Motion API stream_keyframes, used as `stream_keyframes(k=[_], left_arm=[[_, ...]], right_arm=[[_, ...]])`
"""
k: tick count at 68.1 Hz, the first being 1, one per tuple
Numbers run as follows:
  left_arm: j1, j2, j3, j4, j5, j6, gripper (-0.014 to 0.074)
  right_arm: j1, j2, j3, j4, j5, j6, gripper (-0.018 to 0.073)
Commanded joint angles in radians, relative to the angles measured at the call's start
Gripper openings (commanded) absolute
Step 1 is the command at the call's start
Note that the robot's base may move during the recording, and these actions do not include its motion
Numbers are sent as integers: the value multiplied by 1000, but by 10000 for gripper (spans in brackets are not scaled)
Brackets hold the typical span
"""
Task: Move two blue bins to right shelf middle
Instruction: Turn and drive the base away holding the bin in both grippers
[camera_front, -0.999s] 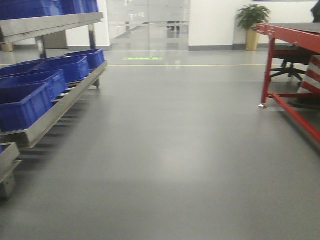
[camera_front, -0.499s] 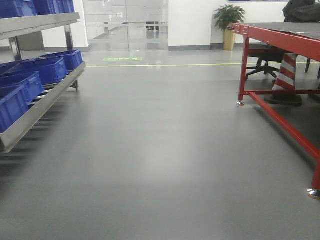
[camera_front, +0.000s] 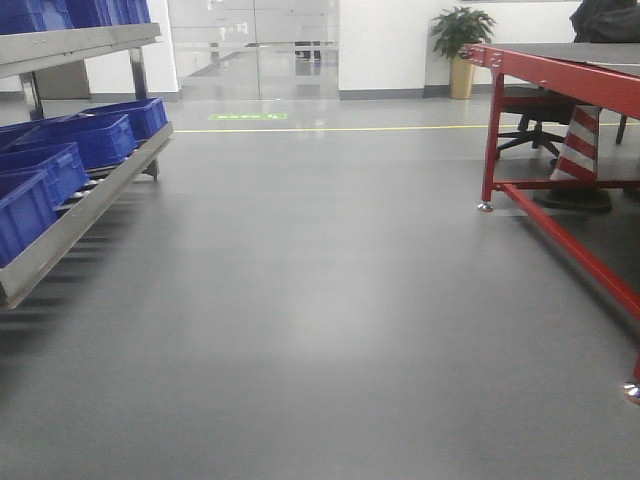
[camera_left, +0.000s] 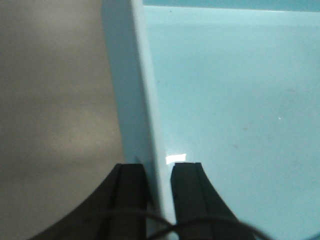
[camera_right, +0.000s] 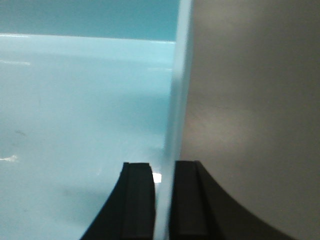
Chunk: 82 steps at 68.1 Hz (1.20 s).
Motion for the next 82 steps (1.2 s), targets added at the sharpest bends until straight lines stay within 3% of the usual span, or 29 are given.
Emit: stream_keyframes(k=[1,82], left_arm=[[4,-16,-6,10,-18,11,-111],[4,-16,-6,10,-18,11,-111]], right_arm=[[-10,-9,-13,-40,-48,-17,-153],[-10,-9,-13,-40,-48,-17,-153]])
